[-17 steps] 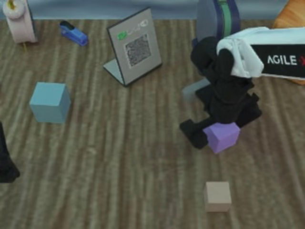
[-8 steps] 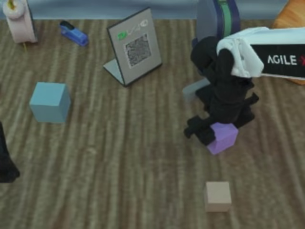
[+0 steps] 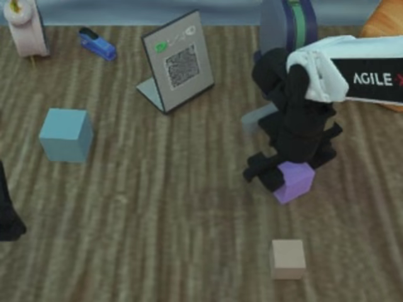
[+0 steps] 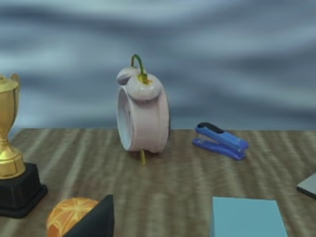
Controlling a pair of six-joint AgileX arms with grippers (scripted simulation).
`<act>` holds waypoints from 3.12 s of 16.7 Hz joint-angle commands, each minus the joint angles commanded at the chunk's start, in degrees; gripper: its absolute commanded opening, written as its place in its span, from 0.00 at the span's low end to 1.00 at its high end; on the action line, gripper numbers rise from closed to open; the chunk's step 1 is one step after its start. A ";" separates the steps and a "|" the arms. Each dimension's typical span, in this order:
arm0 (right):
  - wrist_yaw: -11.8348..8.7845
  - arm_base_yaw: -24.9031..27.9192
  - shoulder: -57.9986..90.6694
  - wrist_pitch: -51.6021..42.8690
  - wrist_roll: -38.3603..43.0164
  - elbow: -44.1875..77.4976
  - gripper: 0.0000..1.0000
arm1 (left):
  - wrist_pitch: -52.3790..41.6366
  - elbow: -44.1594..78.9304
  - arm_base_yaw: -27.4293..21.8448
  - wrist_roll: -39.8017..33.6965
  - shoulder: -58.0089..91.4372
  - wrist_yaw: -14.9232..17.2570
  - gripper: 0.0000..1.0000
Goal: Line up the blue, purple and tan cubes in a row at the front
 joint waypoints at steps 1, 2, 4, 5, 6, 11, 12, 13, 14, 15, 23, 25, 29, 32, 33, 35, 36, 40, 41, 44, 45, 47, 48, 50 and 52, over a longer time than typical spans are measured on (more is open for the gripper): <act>-0.02 0.06 -1.21 -0.41 0.02 0.36 0.00 | 0.00 0.00 0.00 0.00 0.00 0.00 1.00; -0.02 0.06 -1.25 -0.60 0.03 0.50 0.00 | 0.00 0.00 0.00 0.00 0.00 0.00 1.00; -0.03 0.21 -1.86 -2.67 -0.03 1.95 0.00 | 0.00 0.00 0.00 0.00 0.00 0.00 1.00; -0.05 0.34 -2.41 -4.35 -0.12 3.05 0.00 | 0.00 0.00 0.00 0.00 0.00 0.00 1.00; -0.08 0.43 -3.01 -6.25 -0.15 4.27 0.00 | 0.00 0.00 0.00 0.00 0.00 0.00 1.00; -0.07 0.56 -5.92 -14.00 -0.12 9.20 0.00 | 0.00 0.00 0.00 0.00 0.00 0.00 1.00; -0.07 0.56 -5.99 -14.13 -0.12 9.29 0.00 | 0.00 0.00 0.00 0.00 0.00 0.00 1.00; -0.07 0.56 -5.99 -14.13 -0.12 9.29 0.00 | 0.00 0.00 0.00 0.00 0.00 0.00 1.00; -0.07 0.56 -5.99 -14.13 -0.12 9.29 0.00 | 0.00 0.00 0.00 0.00 0.00 0.00 1.00; -0.10 0.29 -5.77 -13.99 -0.02 9.17 0.00 | 0.00 0.00 0.00 0.00 0.00 0.00 1.00; 0.17 8.33 -8.36 -14.54 16.65 6.50 0.00 | 0.00 0.00 0.00 0.00 0.00 0.00 1.00; 0.26 11.95 -9.85 -14.72 25.43 4.77 0.00 | 0.00 0.00 0.00 0.00 0.00 0.00 1.00; 0.47 18.93 -13.02 -14.90 42.62 1.32 0.00 | 0.00 0.00 0.00 0.00 0.00 0.00 1.00; 0.67 22.49 -15.38 -14.52 50.05 -0.63 0.00 | 0.00 0.00 0.00 0.00 0.00 0.00 1.00; 0.72 23.16 -15.92 -14.39 51.33 -1.04 0.00 | 0.00 0.00 0.00 0.00 0.00 0.00 1.00; 0.75 23.53 -16.28 -14.29 52.06 -1.29 0.00 | 0.00 0.00 0.00 0.00 0.00 0.00 1.00; 0.75 23.53 -16.28 -14.29 52.06 -1.29 0.00 | 0.00 0.00 0.00 0.00 0.00 0.00 1.00; 0.69 23.25 -15.78 -13.31 52.06 -1.90 0.00 | 0.00 0.00 0.00 0.00 0.00 0.00 1.00; 0.70 23.32 -15.39 -11.91 52.03 -2.88 0.00 | 0.00 0.00 0.00 0.00 0.00 0.00 1.00; 0.69 23.58 -13.52 -5.58 52.08 -7.00 0.00 | 0.00 0.00 0.00 0.00 0.00 0.00 1.00; 0.71 23.62 -12.85 -3.31 52.15 -8.44 0.00 | 0.00 0.00 0.00 0.00 0.00 0.00 1.00; 0.77 23.71 -11.80 -0.33 52.29 -10.60 0.00 | 0.00 0.00 0.00 0.00 0.00 0.00 1.00; 0.79 23.75 -11.52 0.25 52.34 -11.06 0.00 | 0.00 0.00 0.00 0.00 0.00 0.00 1.00; 0.79 23.76 -11.49 0.31 52.35 -11.10 0.00 | 0.00 0.00 0.00 0.00 0.00 0.00 1.00; 0.79 23.76 -11.49 0.31 52.35 -11.10 0.08 | 0.00 0.00 0.00 0.00 0.00 0.00 1.00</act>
